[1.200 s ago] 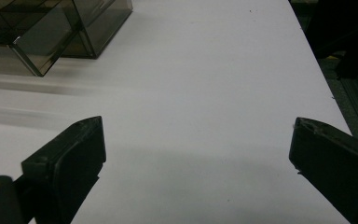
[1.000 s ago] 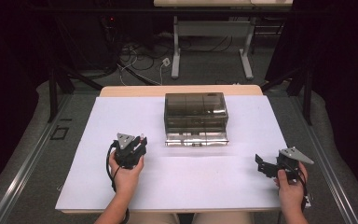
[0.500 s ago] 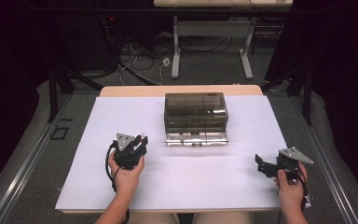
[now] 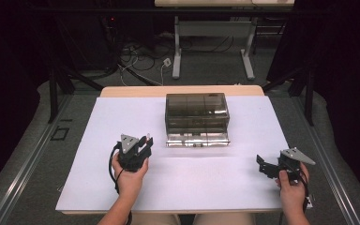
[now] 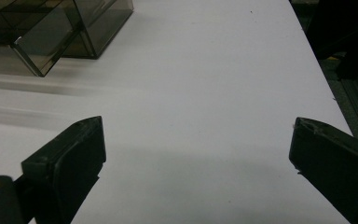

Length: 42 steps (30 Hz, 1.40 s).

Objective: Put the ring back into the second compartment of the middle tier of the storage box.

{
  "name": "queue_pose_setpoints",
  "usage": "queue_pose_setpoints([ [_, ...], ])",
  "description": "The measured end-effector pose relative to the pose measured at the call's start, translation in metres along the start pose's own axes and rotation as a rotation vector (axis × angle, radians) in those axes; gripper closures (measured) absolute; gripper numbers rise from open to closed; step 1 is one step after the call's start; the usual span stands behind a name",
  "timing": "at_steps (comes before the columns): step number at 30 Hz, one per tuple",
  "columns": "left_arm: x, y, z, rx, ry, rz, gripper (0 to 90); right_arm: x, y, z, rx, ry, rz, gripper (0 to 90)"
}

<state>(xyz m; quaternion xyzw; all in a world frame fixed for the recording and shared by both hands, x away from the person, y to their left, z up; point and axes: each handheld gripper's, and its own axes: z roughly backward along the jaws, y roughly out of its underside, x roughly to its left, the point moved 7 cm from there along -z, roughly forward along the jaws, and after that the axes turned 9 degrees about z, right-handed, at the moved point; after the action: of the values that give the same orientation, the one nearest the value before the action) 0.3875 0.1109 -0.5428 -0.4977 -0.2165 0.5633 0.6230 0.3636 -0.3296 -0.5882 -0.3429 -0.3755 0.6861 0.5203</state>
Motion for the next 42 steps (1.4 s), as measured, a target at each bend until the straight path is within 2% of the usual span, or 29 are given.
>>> queue_pose_setpoints([
  [11,-0.012,0.003,-0.002,0.018,0.035,-0.008,69.8,0.001,0.000,-0.001,-0.008,-0.004,-0.002,3.4],
  [12,-0.014,0.003,-0.003,0.020,0.040,-0.007,69.8,0.001,0.000,-0.001,0.002,-0.004,-0.001,3.3],
  [15,-0.020,0.004,-0.005,0.027,0.056,-0.003,69.8,0.001,0.000,-0.002,-0.018,0.005,0.000,3.3],
  [20,-0.031,0.006,-0.010,0.043,0.081,-0.018,69.8,0.000,0.000,-0.002,-0.017,0.007,0.008,3.3],
  [21,-0.032,0.006,-0.010,0.051,0.084,-0.024,69.8,-0.001,0.001,-0.001,0.000,0.006,0.010,3.3],
  [23,-0.036,0.006,-0.012,0.052,0.093,-0.027,69.9,0.000,0.001,-0.001,-0.001,0.004,0.008,3.3],
  [32,-0.052,-0.004,-0.023,0.062,0.114,-0.056,69.9,0.000,0.001,-0.002,-0.001,0.003,0.004,3.3],
  [38,-0.057,-0.010,-0.029,0.067,0.125,-0.050,69.8,0.000,0.001,-0.001,0.003,0.004,-0.011,3.3],
  [42,-0.060,-0.013,-0.035,0.065,0.125,-0.035,69.9,-0.001,0.002,-0.002,0.005,0.004,0.008,3.3],
])
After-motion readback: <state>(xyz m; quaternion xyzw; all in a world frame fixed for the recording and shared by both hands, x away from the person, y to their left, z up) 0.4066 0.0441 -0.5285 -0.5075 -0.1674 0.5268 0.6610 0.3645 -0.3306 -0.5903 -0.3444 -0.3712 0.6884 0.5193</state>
